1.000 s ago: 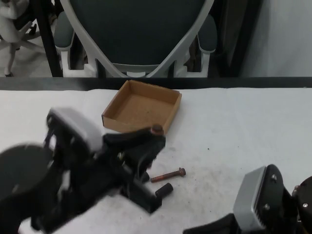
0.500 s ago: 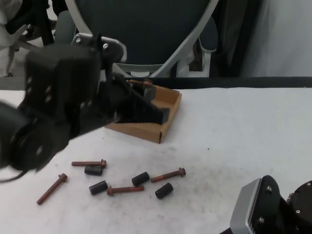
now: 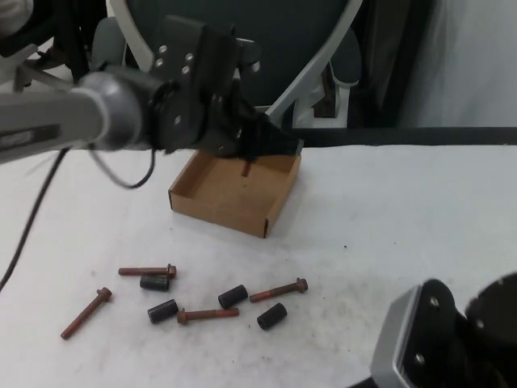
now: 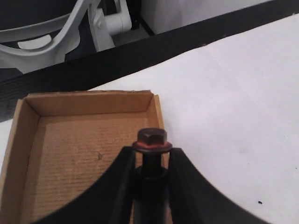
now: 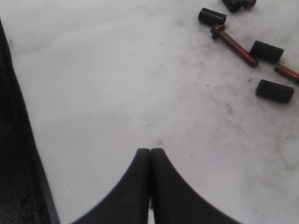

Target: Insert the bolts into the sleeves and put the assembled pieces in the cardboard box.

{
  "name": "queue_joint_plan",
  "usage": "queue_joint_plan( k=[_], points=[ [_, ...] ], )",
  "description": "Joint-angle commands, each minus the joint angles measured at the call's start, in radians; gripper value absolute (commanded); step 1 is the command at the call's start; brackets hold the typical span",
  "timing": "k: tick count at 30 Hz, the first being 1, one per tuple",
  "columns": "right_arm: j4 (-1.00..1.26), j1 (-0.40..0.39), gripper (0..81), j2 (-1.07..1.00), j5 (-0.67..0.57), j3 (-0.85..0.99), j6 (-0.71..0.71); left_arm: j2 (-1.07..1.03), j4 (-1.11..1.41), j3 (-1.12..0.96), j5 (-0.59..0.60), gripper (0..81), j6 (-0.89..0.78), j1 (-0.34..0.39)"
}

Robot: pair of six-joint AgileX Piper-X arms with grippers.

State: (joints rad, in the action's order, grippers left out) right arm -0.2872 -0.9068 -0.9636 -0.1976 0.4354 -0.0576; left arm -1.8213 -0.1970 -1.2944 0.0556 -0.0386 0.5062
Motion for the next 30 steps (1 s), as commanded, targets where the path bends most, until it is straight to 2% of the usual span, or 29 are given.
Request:
queue_joint_plan(
  k=[1,6,14,22,25,30],
  points=[
    [-0.075,0.044,0.2,-0.046,0.013,0.062,-0.062,-0.113,-0.130,-0.169,-0.014,0.8,0.031,-0.020],
    [-0.185,0.094,0.2,-0.156,0.013,0.164,-0.133,-0.225,-0.208,-0.282,-0.039,0.8,0.063,-0.047],
    [-0.255,0.124,0.2,-0.369,0.021,0.334,-0.246,-0.329,-0.210,-0.328,-0.039,0.8,0.113,-0.091],
    [-0.308,0.141,0.0,-0.601,0.094,0.496,-0.270,-0.374,-0.206,-0.341,-0.039,1.5,0.197,-0.119],
    [-0.308,0.142,5.9,-0.661,0.111,0.530,-0.294,-0.374,-0.199,-0.341,-0.039,11.7,0.204,-0.126],
    [-0.286,0.142,36.6,-0.713,0.144,0.544,-0.263,-0.374,-0.170,-0.341,-0.048,40.7,0.174,-0.137]
  ],
)
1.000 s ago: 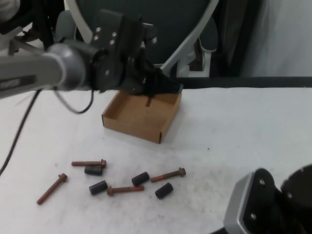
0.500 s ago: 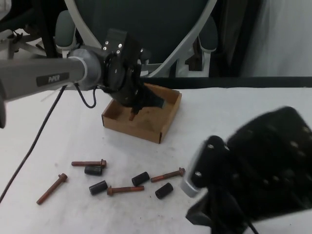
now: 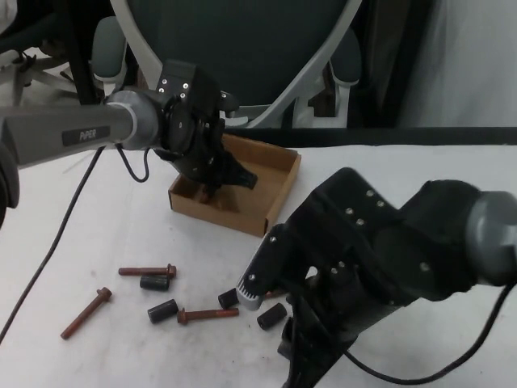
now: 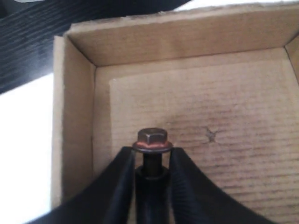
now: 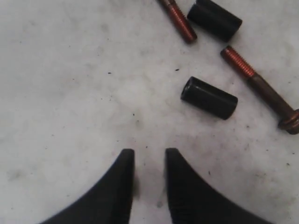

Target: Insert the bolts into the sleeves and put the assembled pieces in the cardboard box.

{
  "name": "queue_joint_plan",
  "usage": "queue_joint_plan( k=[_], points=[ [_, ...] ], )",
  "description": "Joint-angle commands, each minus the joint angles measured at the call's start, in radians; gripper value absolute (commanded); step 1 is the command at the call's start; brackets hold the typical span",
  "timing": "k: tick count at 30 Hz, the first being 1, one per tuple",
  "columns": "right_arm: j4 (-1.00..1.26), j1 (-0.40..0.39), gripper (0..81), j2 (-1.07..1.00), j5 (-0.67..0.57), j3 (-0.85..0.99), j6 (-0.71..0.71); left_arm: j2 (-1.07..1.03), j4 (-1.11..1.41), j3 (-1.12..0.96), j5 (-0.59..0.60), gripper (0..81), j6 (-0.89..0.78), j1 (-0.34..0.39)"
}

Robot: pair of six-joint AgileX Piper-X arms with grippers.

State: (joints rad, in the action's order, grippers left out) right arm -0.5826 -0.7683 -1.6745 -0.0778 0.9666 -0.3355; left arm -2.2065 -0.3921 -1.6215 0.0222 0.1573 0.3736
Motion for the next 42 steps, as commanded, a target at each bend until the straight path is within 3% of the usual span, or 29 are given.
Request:
queue_joint_plan(
  k=[1,3,9,14,21,26,33,42],
  points=[
    [0.020,0.004,39.6,-0.005,0.057,0.012,0.047,0.012,0.032,-0.014,-0.039,44.4,-0.038,-0.005],
    [0.044,0.008,40.3,-0.006,0.097,0.014,0.112,0.012,0.037,-0.015,-0.067,45.9,-0.045,-0.006],
    [0.058,0.042,35.7,-0.008,0.033,0.047,0.271,0.021,0.037,-0.015,-0.060,45.4,-0.061,-0.003],
    [0.028,0.052,35.7,-0.008,0.036,0.072,0.141,0.046,0.037,-0.015,0.015,40.4,-0.083,-0.003],
    [-0.011,0.098,35.7,-0.008,0.027,0.098,0.258,0.115,0.053,0.030,0.105,40.0,-0.091,-0.003],
    [-0.036,0.126,35.7,-0.011,0.005,0.105,0.172,0.212,0.161,0.175,0.146,40.0,-0.091,-0.003],
    [-0.190,0.159,35.7,-0.070,0.005,0.198,0.225,0.376,0.437,0.447,0.269,40.0,-0.184,-0.001],
    [-0.327,0.169,35.7,-0.135,0.005,0.313,0.208,0.563,0.771,0.808,0.312,39.8,-0.309,0.017]
  ],
)
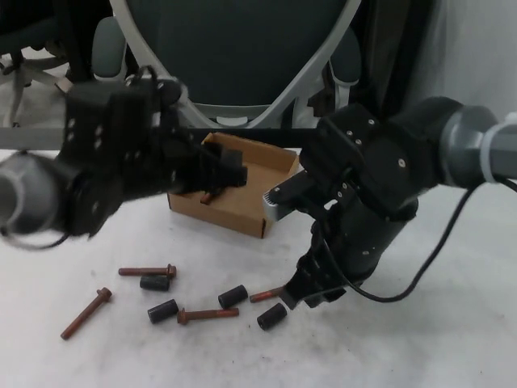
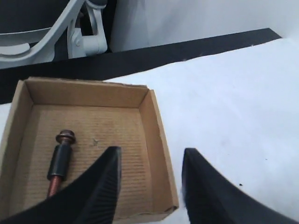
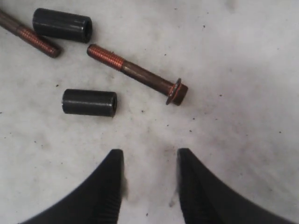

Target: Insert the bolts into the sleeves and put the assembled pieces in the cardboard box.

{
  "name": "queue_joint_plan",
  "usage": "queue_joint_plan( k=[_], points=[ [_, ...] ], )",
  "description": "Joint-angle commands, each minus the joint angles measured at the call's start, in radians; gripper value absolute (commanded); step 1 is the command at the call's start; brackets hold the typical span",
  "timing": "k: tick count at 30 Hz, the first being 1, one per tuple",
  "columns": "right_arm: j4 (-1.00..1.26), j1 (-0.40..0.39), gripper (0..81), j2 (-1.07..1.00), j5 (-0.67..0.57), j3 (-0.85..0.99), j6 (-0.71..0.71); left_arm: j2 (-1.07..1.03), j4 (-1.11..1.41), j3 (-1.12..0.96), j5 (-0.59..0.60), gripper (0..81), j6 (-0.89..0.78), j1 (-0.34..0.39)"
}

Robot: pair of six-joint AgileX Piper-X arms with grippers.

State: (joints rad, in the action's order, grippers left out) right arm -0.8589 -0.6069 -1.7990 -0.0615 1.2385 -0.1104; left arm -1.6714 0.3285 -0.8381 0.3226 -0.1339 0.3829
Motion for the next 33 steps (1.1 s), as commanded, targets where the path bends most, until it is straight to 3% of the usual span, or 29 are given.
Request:
queue_joint_plan(
  k=[1,8,16,23,26,33],
  points=[
    [-0.068,0.007,35.7,-0.016,-0.011,0.054,-0.013,0.043,0.079,0.051,0.013,39.8,-0.024,0.012],
    [-0.064,0.008,35.7,-0.018,-0.016,0.100,0.217,0.149,0.259,0.251,0.017,39.8,-0.102,0.043],
    [0.017,0.019,35.7,-0.018,-0.193,0.116,0.566,0.228,0.466,0.437,0.024,39.8,-0.214,0.049],
    [0.057,0.019,35.7,-0.018,-0.199,0.116,0.758,0.245,0.697,0.584,0.024,39.8,-0.261,0.049],
    [0.069,0.019,35.7,-0.018,-0.221,0.116,0.744,0.245,0.786,0.636,0.016,39.8,-0.264,0.046],
    [-0.007,-0.013,35.7,-0.018,-0.259,0.116,0.422,0.245,0.911,0.675,0.017,39.8,-0.264,0.046]
  ],
)
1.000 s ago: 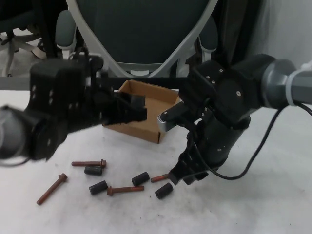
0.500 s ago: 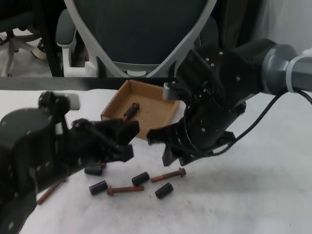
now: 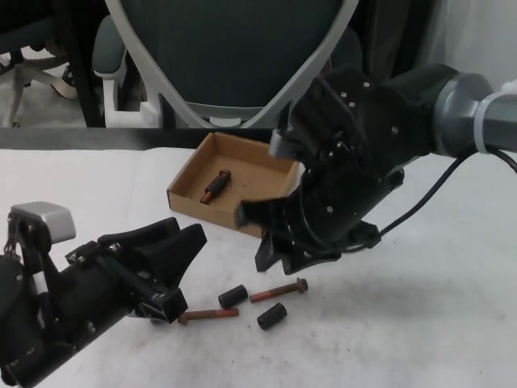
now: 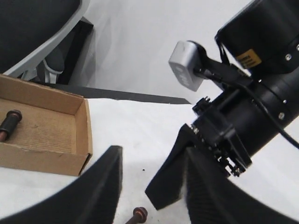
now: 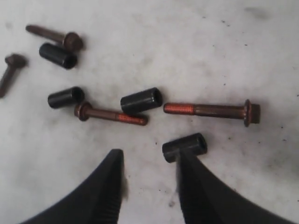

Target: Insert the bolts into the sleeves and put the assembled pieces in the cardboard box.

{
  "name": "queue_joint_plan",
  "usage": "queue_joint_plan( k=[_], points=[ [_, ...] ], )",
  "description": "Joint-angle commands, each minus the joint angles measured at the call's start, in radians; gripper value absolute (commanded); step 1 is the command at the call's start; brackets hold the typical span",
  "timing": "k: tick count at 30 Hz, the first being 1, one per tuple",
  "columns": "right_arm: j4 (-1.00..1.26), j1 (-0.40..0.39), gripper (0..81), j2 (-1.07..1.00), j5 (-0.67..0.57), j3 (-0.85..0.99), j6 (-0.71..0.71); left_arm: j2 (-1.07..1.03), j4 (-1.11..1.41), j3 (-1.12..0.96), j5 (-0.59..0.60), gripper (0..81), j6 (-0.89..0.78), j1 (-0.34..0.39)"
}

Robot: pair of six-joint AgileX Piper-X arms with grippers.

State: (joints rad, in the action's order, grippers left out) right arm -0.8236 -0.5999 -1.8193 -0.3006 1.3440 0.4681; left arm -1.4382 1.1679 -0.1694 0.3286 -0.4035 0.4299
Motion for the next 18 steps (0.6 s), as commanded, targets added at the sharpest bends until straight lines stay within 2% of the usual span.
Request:
queue_joint_plan(
  k=[1,4,7,9,15,18],
  points=[
    [-0.052,-0.027,35.7,0.002,-0.018,0.010,-0.196,0.012,0.071,0.007,0.011,39.8,0.006,-0.001],
    [-0.073,-0.048,35.7,0.002,-0.016,0.010,-0.344,0.012,0.071,0.007,0.011,39.8,0.006,-0.001],
    [-0.107,-0.067,35.7,0.002,0.002,0.010,-0.562,0.012,0.071,0.007,0.011,39.8,0.008,-0.001],
    [-0.144,-0.080,35.7,0.002,0.065,0.010,-0.701,0.012,0.071,0.007,0.011,39.8,0.008,-0.001],
    [-0.305,-0.098,35.7,0.002,0.366,0.010,-1.115,0.012,0.071,0.008,0.011,39.8,0.019,-0.001],
    [-0.320,-0.098,35.7,0.002,0.438,0.003,-1.266,0.012,0.071,0.008,0.011,39.8,0.029,-0.001]
  ],
)
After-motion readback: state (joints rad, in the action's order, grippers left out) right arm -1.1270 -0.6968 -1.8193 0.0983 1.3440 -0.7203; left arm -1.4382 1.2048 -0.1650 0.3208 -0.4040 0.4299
